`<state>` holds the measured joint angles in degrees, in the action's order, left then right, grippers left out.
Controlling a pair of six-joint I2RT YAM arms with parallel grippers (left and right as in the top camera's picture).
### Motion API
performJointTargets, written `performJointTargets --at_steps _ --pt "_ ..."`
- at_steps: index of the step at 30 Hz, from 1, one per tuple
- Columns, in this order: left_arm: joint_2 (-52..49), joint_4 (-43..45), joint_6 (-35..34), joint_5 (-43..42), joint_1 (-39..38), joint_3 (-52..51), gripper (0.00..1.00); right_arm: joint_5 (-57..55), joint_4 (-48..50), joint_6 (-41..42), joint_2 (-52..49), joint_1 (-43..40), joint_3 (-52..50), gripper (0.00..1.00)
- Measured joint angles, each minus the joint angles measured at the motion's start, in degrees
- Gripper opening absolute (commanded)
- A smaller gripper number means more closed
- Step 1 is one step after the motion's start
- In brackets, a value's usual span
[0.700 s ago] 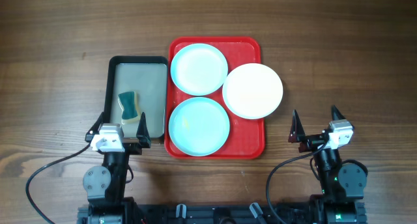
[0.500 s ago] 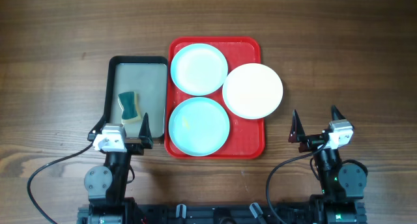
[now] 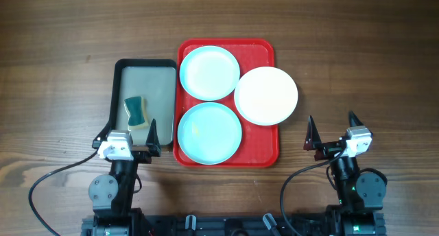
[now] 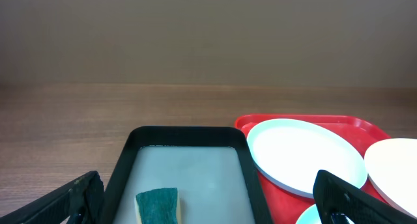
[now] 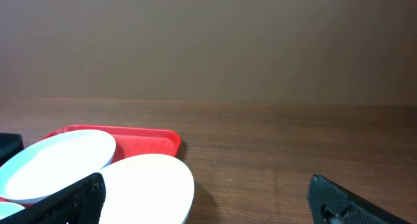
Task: Clean dirty plates on tray and stack at the side
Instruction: 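Raise both grippers from rest toward the trays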
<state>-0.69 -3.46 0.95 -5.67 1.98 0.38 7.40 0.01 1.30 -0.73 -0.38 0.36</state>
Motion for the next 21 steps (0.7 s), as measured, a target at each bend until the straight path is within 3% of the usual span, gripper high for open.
performJointTargets --at_steps 21 --pt "0.0 0.0 0.0 0.0 0.0 0.0 1.0 0.0 0.4 0.0 0.0 1.8 0.0 1.0"
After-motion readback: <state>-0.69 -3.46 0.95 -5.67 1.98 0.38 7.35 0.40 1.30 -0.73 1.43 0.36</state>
